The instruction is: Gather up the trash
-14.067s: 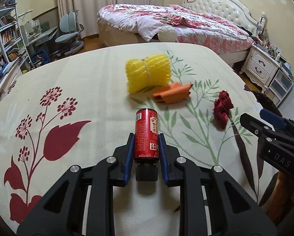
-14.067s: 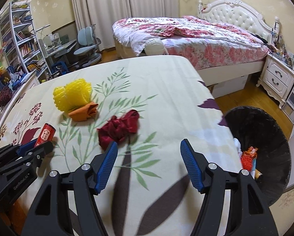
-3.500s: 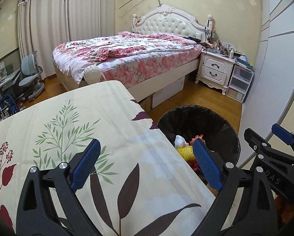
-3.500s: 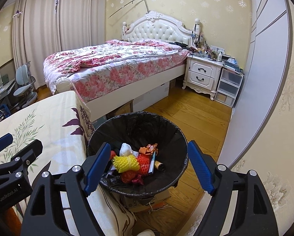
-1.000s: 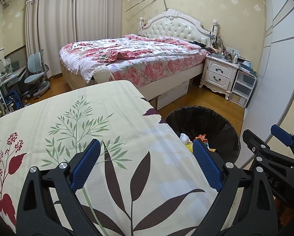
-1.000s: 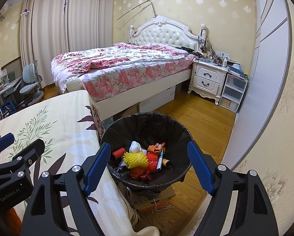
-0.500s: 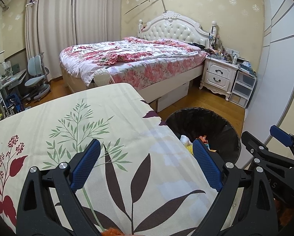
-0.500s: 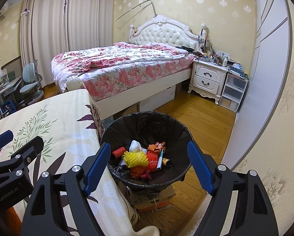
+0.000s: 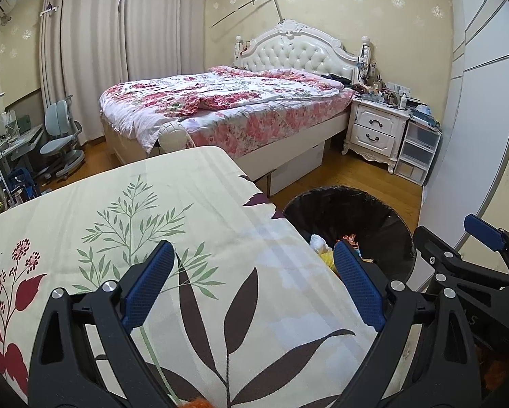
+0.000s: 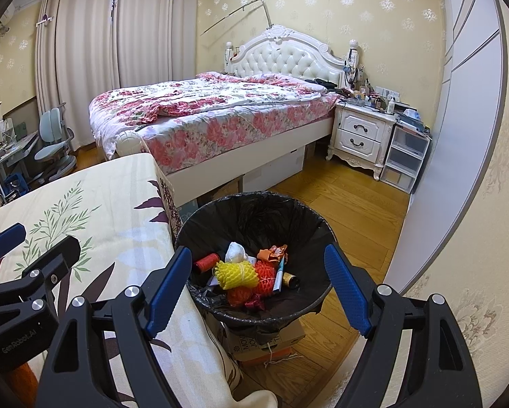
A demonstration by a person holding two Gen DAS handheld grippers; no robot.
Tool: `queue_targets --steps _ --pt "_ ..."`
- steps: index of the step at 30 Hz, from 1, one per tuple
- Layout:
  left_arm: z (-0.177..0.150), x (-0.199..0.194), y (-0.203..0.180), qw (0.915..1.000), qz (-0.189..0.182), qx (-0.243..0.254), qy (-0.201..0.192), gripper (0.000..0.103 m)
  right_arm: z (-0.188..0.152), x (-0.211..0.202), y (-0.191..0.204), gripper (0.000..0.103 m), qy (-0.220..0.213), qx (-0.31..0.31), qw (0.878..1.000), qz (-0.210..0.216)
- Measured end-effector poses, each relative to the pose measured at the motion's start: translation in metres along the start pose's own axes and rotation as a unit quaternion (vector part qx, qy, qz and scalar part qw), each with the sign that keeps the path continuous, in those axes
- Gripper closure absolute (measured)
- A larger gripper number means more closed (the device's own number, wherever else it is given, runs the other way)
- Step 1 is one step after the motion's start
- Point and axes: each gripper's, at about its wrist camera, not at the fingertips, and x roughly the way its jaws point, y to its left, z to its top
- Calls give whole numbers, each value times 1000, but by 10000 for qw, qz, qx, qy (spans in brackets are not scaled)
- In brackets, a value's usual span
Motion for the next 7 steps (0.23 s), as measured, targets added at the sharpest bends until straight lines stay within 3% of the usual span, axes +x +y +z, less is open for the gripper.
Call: queue_targets --steps 7 --pt "-8 9 35 9988 454 -55 157 10 -6 9 30 25 162 -156 9992 324"
